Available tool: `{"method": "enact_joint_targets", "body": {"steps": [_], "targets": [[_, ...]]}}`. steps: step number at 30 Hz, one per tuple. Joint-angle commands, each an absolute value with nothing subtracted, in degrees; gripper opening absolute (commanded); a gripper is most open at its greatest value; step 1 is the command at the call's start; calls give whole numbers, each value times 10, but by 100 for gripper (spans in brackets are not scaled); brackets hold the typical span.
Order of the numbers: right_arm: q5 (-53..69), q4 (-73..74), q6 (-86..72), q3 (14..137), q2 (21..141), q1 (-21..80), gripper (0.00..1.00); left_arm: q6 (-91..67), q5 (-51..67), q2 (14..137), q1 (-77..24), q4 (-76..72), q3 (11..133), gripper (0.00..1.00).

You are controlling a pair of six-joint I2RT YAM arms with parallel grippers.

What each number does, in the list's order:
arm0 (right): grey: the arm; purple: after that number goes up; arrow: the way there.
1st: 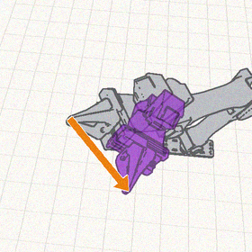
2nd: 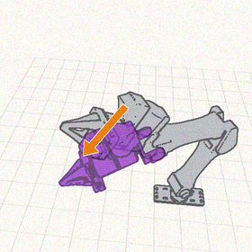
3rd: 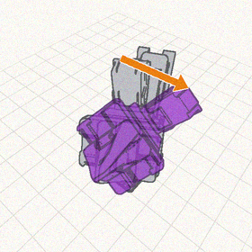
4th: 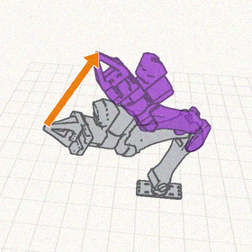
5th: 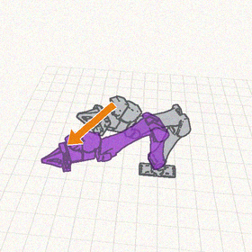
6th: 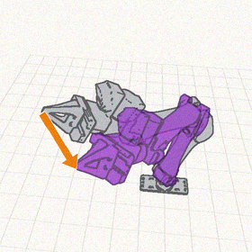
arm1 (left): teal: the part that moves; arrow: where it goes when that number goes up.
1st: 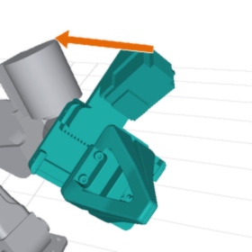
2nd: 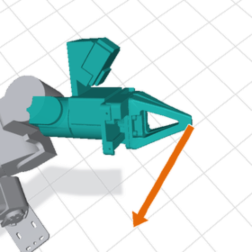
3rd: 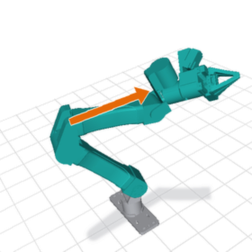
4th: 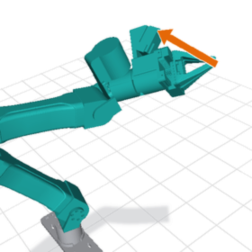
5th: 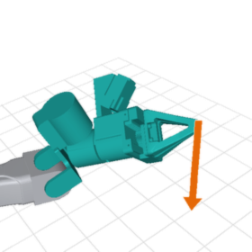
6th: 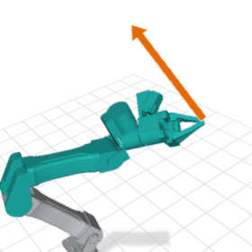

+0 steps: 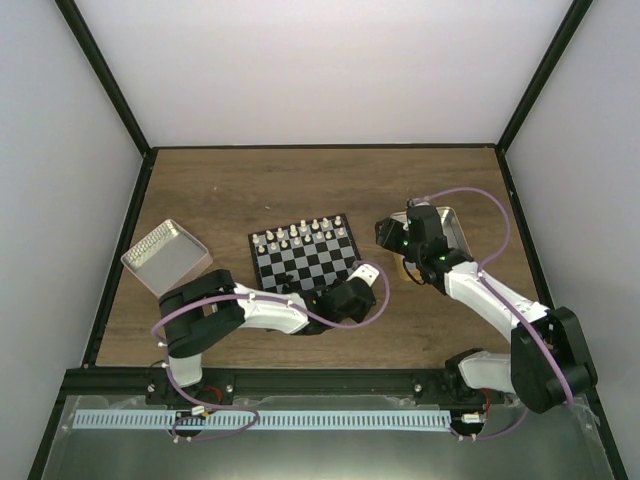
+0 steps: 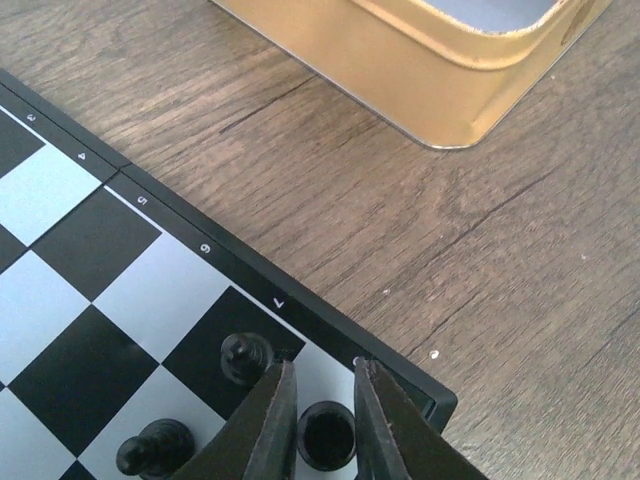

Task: Set up the chess pieces on the board
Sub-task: Place the chess piece on the chessboard, then pick up the chess piece from the chessboard.

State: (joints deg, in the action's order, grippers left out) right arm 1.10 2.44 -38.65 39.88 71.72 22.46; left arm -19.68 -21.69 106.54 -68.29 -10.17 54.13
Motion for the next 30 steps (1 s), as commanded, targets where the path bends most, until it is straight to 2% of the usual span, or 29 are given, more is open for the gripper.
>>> {"method": "enact_joint_targets", "body": {"steps": [1,11,19,24,30], "targets": [[16,13,-386,394,720,217,59,-199,-220,1063,-686,-106,554,20],[35,10,-378,399,714,218,59,-222,-187,959,-685,-84,532,31],[150,4,-333,426,754,218,58,-266,-228,831,-653,-26,488,43],[166,24,-345,450,787,219,57,-355,-281,782,-609,122,510,47],[175,17,-355,456,801,223,55,-443,-252,755,-549,260,497,49]]}}
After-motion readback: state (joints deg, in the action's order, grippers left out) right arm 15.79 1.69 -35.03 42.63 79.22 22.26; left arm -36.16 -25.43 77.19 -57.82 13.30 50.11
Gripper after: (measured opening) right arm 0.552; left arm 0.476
